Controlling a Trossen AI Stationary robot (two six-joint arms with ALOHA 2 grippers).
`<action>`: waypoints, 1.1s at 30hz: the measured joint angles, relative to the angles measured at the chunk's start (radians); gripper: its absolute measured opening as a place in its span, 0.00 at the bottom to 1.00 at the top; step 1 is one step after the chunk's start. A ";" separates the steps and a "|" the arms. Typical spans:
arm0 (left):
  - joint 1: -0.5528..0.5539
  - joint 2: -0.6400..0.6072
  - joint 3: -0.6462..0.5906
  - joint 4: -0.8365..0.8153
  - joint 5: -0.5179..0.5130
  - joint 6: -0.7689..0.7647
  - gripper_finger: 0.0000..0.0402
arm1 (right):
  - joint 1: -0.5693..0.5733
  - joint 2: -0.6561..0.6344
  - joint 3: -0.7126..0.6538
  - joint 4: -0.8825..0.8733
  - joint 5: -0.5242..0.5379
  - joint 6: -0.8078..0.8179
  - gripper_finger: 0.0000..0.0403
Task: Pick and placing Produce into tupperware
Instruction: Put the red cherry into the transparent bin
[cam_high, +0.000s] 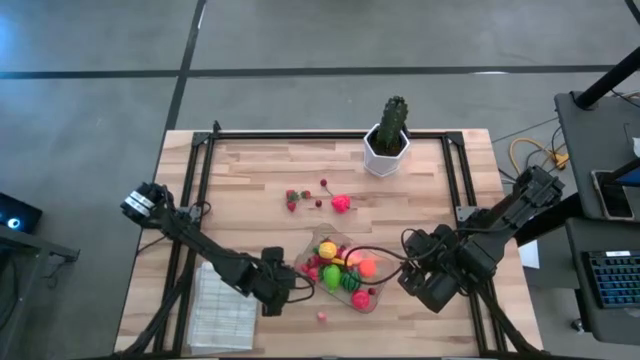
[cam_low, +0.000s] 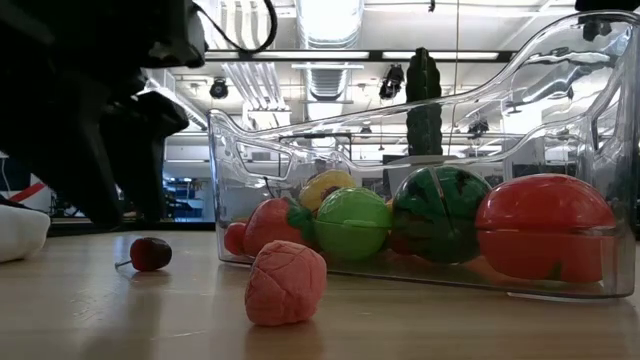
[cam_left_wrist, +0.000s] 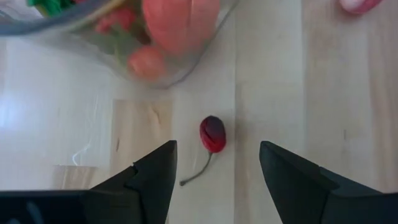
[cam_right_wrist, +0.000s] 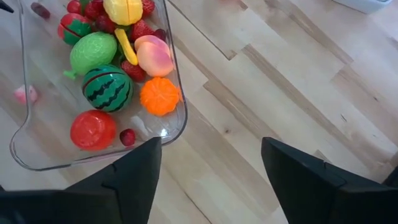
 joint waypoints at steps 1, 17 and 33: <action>0.003 0.000 -0.004 0.010 0.005 0.000 0.53 | 0.000 0.000 0.000 0.001 0.000 0.000 0.67; 0.072 -0.001 -0.019 0.060 0.074 0.002 0.53 | 0.000 0.000 0.000 0.006 0.004 0.000 0.67; 0.080 0.069 -0.011 0.102 0.169 0.002 0.53 | 0.000 0.000 -0.002 0.010 0.026 0.023 0.67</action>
